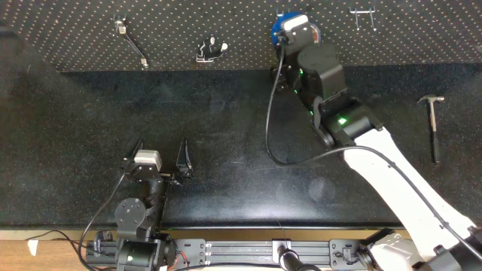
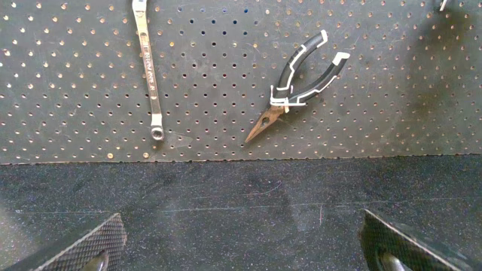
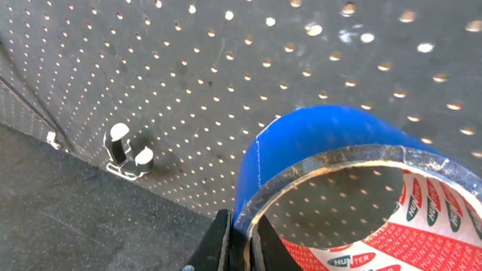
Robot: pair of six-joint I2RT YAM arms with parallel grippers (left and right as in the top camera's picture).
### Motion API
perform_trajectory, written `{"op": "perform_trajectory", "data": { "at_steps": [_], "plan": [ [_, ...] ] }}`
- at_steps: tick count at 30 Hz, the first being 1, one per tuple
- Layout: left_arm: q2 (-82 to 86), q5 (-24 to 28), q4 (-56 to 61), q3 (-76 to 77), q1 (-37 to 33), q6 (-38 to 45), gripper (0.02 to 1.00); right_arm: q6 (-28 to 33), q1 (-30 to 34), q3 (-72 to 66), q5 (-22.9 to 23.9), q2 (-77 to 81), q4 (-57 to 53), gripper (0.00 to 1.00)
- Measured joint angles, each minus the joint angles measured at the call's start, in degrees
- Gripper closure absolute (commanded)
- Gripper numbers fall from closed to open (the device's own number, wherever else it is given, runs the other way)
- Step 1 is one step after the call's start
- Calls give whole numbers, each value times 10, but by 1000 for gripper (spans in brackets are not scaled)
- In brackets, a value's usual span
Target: Place Tools Onto Pegboard
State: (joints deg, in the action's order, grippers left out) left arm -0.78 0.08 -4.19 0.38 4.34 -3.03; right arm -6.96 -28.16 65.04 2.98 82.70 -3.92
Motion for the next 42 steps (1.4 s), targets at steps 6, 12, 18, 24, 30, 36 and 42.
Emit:
{"op": "perform_trajectory", "data": {
  "at_steps": [6, 12, 18, 24, 30, 36, 42],
  "plan": [
    [0, 0, 0, 0, 0, 0, 23, 36, -14, 0, 2, 35, 55, 925],
    [0, 0, 0, 0, 0, 0, 23, 44, -15, 0, 11, 55, 65, 925],
    [0, 0, 0, 0, 0, 0, 23, 46, -15, 0, 20, 75, 96, 921],
    [0, 0, 0, 0, 0, 0, 23, 48, -15, 0, 30, 79, 100, 842],
    [0, 0, 0, 0, 0, 0, 23, 50, -15, 0, 31, 79, 101, 840],
    [0, 0, 0, 0, 0, 0, 23, 50, -15, 0, 31, 79, 87, 829],
    [0, 0, 0, 0, 0, 0, 23, 50, -16, 0, 29, 78, 66, 831]
  ]
}}
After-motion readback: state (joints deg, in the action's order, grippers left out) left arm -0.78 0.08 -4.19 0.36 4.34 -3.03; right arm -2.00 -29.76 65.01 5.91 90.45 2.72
